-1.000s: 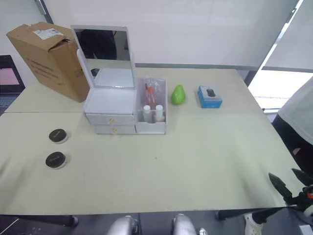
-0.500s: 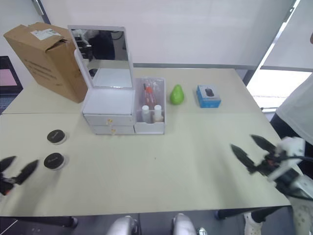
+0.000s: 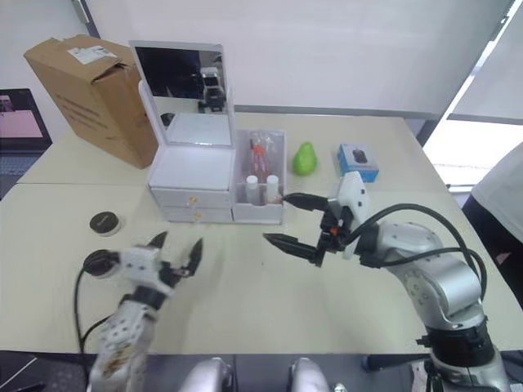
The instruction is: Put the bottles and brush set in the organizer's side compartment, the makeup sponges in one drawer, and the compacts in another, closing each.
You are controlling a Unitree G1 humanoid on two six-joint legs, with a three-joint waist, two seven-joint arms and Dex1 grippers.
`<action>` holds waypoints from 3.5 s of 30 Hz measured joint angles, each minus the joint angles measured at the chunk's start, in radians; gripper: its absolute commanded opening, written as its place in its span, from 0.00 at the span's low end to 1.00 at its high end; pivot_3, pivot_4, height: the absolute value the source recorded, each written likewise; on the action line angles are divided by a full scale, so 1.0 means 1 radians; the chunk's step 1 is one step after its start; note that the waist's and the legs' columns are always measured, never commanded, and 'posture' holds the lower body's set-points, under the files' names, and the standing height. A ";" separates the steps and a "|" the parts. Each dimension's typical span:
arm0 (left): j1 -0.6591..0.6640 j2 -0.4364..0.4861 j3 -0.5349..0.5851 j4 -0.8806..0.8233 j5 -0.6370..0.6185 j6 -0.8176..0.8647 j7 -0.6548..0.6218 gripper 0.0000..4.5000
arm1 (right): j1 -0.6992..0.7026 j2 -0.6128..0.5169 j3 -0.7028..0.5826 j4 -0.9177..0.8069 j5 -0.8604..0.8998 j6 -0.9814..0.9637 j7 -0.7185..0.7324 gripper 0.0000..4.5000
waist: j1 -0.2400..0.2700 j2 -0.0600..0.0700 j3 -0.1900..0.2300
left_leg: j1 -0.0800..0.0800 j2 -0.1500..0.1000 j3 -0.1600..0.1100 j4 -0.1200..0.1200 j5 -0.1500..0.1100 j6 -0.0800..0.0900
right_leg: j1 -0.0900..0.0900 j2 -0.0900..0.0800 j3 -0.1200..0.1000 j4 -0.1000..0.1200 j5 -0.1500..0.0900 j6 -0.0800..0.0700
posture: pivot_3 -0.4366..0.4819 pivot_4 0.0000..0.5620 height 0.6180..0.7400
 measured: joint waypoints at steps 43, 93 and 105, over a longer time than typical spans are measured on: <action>-0.259 -0.051 -0.033 0.468 0.069 -0.275 0.242 0.12 | 0.020 -0.015 -0.012 -0.025 -0.035 0.049 -0.040 1.00 | 0.000 0.000 0.000 | -0.001 0.000 -0.001 0.000 0.000 0.000 | 0.000 -0.001 -0.003 0.000 0.003 0.005 | 0.48 0.27 1.00; 0.432 0.303 0.074 -0.363 -0.187 -0.001 -0.145 0.99 | 0.178 -0.098 -0.162 -0.048 0.003 0.074 -0.040 1.00 | 0.001 0.003 0.003 | -0.006 0.003 0.002 -0.002 -0.003 -0.004 | -0.014 -0.004 -0.003 -0.001 -0.002 -0.001 | 0.48 0.27 1.00; 0.373 0.826 0.636 0.093 -0.601 0.273 -0.689 0.99 | 0.610 -0.062 -0.495 0.175 -0.073 -0.162 0.085 1.00 | -0.005 0.010 0.008 | -0.003 0.003 0.005 -0.002 -0.003 -0.006 | -0.014 -0.004 -0.002 -0.001 -0.003 -0.001 | 0.48 0.27 1.00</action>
